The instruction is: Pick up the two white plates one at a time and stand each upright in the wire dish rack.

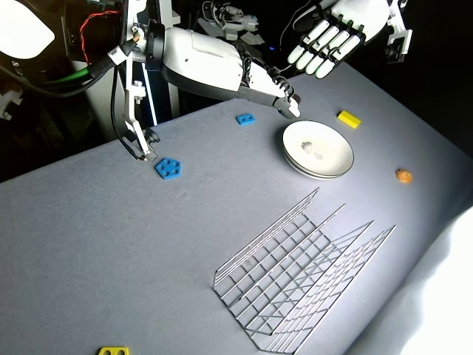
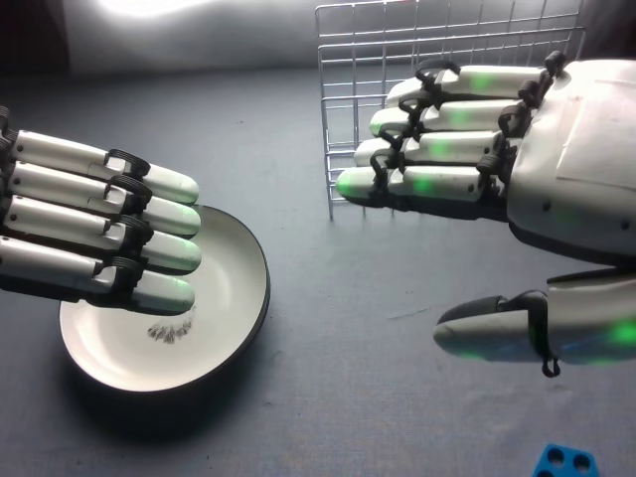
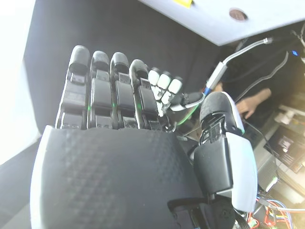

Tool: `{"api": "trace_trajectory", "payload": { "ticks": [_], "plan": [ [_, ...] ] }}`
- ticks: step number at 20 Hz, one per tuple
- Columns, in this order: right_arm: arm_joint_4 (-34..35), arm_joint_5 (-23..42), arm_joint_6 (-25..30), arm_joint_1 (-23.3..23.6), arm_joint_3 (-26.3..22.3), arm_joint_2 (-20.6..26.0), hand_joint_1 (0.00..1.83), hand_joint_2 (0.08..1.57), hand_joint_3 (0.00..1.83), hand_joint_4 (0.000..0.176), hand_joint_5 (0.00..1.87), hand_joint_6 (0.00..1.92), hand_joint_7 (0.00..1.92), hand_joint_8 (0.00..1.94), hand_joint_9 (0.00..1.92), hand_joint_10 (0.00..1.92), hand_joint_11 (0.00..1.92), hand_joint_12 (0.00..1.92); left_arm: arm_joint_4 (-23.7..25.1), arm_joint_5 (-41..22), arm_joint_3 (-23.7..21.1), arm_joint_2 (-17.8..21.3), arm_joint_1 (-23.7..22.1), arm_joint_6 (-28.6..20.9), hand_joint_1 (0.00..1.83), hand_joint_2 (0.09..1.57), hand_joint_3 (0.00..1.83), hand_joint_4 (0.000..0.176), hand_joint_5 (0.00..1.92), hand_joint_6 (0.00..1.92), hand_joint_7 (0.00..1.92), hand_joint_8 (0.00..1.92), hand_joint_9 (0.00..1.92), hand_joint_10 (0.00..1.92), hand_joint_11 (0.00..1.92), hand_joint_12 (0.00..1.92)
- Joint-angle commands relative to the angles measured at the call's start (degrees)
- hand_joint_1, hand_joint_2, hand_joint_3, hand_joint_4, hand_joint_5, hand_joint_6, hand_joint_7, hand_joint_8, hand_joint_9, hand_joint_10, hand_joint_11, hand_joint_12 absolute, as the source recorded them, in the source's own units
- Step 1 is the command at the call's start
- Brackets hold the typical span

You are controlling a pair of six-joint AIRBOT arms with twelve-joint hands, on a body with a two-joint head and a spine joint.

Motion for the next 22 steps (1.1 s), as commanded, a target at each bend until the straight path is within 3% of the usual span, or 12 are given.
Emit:
{"api": "trace_trajectory", "payload": {
  "ticks": [1, 6, 8, 11, 13, 16, 19, 21, 22],
  "plan": [
    [0.9, 6.8, 0.1, 0.9, -0.2, 0.2, 0.00, 1.24, 0.00, 0.000, 0.17, 0.00, 0.19, 0.00, 0.16, 0.01, 0.00, 0.35, -4.8, -1.6, 0.4, 0.2, -0.7, -0.1, 0.00, 1.08, 0.01, 0.000, 0.06, 0.00, 0.05, 0.00, 0.01, 0.00, 0.00, 0.00],
    [0.9, 6.9, 0.1, 0.8, -0.3, 0.2, 0.00, 1.25, 0.00, 0.000, 0.11, 0.00, 0.09, 0.00, 0.06, 0.00, 0.00, 0.15, -3.1, -0.9, 0.8, -0.3, -0.8, -0.1, 0.00, 1.08, 0.01, 0.000, 0.05, 0.00, 0.05, 0.00, 0.02, 0.00, 0.00, 0.00],
    [0.9, 7.0, 0.1, 0.8, -0.3, 0.2, 0.09, 1.26, 0.00, 0.000, 0.11, 0.00, 0.10, 0.01, 0.06, 0.00, 0.00, 0.12, -3.1, -0.6, 1.2, -0.7, 0.1, 0.6, 0.00, 1.08, 0.01, 0.000, 0.05, 0.00, 0.06, 0.00, 0.02, 0.00, 0.00, 0.00],
    [0.9, 7.2, 0.1, 0.7, -0.3, 0.2, 0.21, 1.25, 0.00, 0.000, 0.08, 0.00, 0.07, 0.00, 0.04, 0.00, 0.00, 0.07, -6.3, -0.4, 2.0, -1.7, 6.6, 4.6, 0.00, 1.08, 0.01, 0.000, 0.07, 0.01, 0.07, 0.01, 0.04, 0.01, 0.00, 0.00],
    [0.9, 7.8, 0.1, 0.4, -0.3, 0.2, 0.31, 1.23, 0.00, 0.000, 0.06, 0.00, 0.05, 0.00, 0.03, 0.00, 0.00, 0.03, -6.2, 0.1, 3.0, -2.5, 8.6, 5.8, 0.00, 1.09, 0.01, 0.000, 0.07, 0.01, 0.07, 0.00, 0.04, 0.01, 0.01, 0.00],
    [0.9, 8.3, 0.1, -0.2, -0.3, 0.2, 0.29, 1.23, 0.00, 0.000, 0.01, 0.00, 0.01, 0.00, 0.00, 0.00, 0.00, 0.00, -7.8, 0.7, 4.3, -3.5, 11.7, 7.4, 0.00, 1.08, 0.00, 0.000, 0.07, 0.00, 0.06, 0.00, 0.04, 0.00, 0.00, 0.00],
    [0.9, 11.3, 0.1, -1.7, -0.3, 0.2, 0.53, 1.20, 0.00, 0.000, 0.00, 0.00, 0.00, 0.00, 0.00, 0.00, 0.00, 0.00, -8.3, 2.4, 4.9, -4.7, 16.5, 10.4, 0.00, 1.08, 0.00, 0.000, 0.08, 0.01, 0.08, 0.01, 0.06, 0.01, 0.02, 0.01],
    [0.9, 13.9, -0.1, -3.2, -0.3, 0.2, 0.86, 1.07, 0.00, 0.000, 0.00, 0.00, 0.00, 0.00, 0.00, 0.00, 0.00, 0.00, -10.3, 3.4, 5.6, -5.7, 20.6, 11.7, 0.00, 1.09, 0.01, 0.000, 0.07, 0.00, 0.07, 0.00, 0.04, 0.00, 0.00, 0.00],
    [0.9, 15.3, -0.3, -3.8, -0.3, 0.2, 0.92, 1.05, 0.00, 0.000, 0.00, 0.00, 0.00, 0.00, 0.00, 0.00, 0.00, 0.00, -11.4, 4.2, 6.1, -6.4, 22.7, 12.3, 0.00, 1.08, 0.00, 0.000, 0.09, 0.01, 0.08, 0.01, 0.05, 0.01, 0.02, 0.01]
  ]
}}
